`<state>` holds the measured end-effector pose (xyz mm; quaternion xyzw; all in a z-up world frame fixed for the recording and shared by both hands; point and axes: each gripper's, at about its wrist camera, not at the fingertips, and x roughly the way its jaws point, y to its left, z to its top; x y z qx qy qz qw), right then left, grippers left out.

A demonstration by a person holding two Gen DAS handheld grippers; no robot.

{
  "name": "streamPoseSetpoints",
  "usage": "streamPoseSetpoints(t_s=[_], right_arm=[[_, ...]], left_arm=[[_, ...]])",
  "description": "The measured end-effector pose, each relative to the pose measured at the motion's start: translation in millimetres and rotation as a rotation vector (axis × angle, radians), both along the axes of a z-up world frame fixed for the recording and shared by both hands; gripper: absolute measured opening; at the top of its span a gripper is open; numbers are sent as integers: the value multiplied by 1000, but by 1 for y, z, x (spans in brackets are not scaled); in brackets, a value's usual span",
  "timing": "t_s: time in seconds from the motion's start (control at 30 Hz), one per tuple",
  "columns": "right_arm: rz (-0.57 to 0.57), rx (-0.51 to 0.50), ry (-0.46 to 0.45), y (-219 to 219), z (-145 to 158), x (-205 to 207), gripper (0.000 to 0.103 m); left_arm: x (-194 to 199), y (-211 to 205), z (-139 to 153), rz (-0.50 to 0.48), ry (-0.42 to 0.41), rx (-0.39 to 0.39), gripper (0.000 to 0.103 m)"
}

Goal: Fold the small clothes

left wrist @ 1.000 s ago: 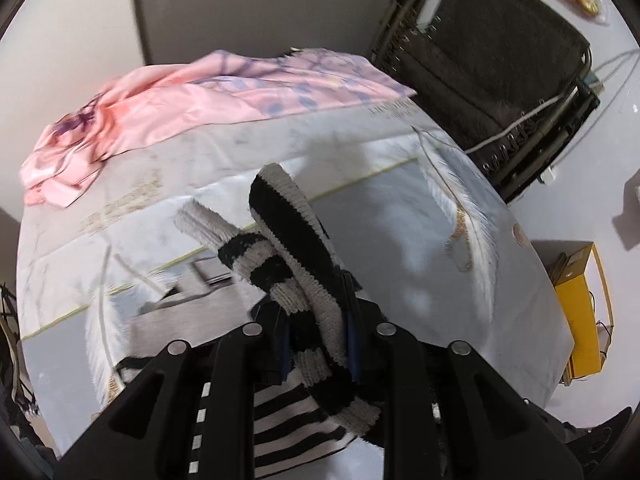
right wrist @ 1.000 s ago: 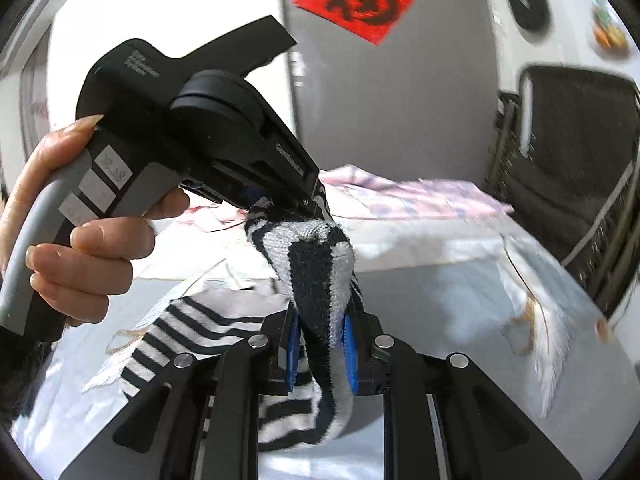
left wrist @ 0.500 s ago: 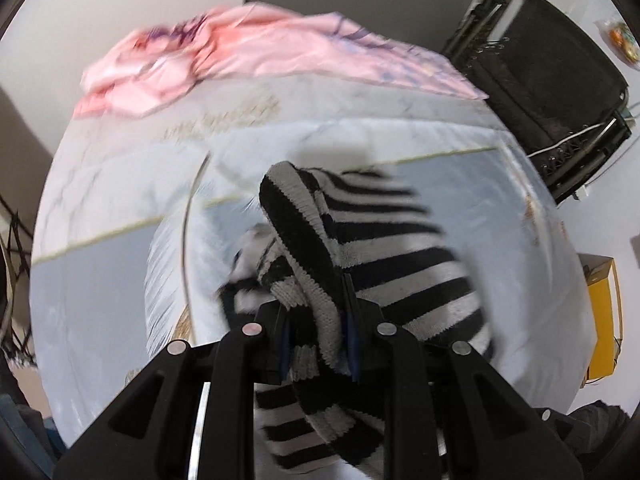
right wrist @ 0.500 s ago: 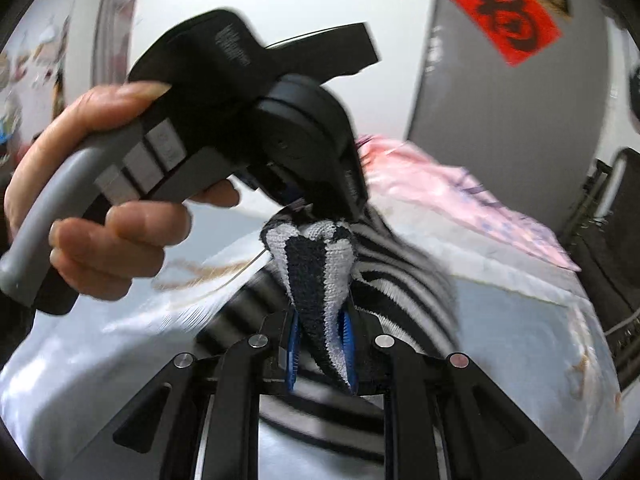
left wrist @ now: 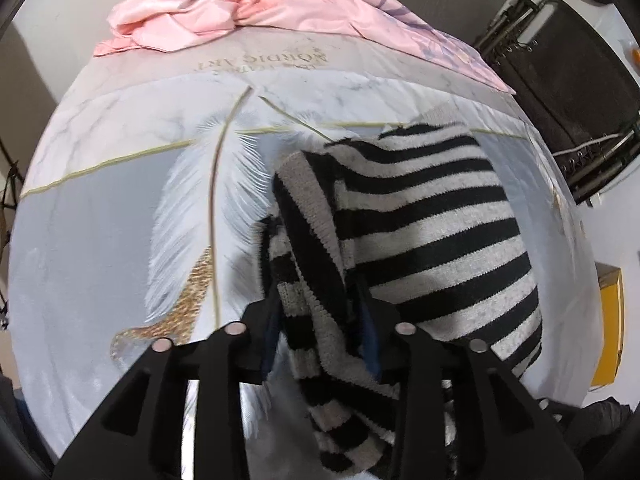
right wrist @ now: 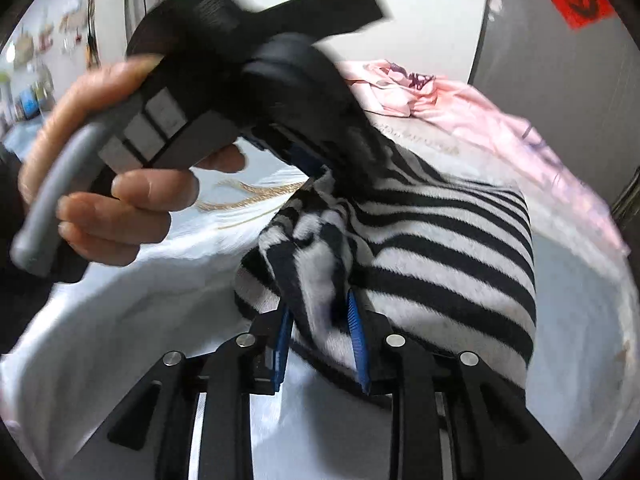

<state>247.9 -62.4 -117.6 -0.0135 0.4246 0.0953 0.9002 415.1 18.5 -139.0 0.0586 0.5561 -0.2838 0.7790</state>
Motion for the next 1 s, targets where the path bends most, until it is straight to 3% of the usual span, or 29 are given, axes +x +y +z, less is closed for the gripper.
streamPoseSetpoints(t_s=[0.17,0.27,0.33,0.43,0.53,0.57,0.67,0.8,0.87,0.9,1.0], right_arm=[[-41,102,-96,-48,34,-19,34],[-153,145,-108,-84,44,4,34],[-239,161,-84,-103,42,29,27],[-300,204,-22,-117,25,72,22],[-312,202,135,-121,-21,102,20],[-315,211,144,-124,-33,107,20],[-298,176,113,-121,-32,105,20],[-289,170,35,-118,3,71,22],[-260,162,-13,-114,16,52,22],[-237,165,-26,-109,20,38,22],[-178,205,45,-103,8,23,22]], left_arm=[[-4,10,35,43,-126,22,35],[-1,5,56,55,-158,-22,34],[0,-6,59,32,-151,-38,34],[2,-40,48,-33,-144,-10,34],[10,-61,8,-41,-90,89,34],[13,-64,-9,-34,-79,109,34],[5,-65,-7,-35,-123,116,34],[-11,-51,17,-16,-122,67,33],[-33,-37,31,-39,-163,26,37],[-44,-31,34,-49,-176,16,44],[-64,-19,16,-54,-158,40,51]])
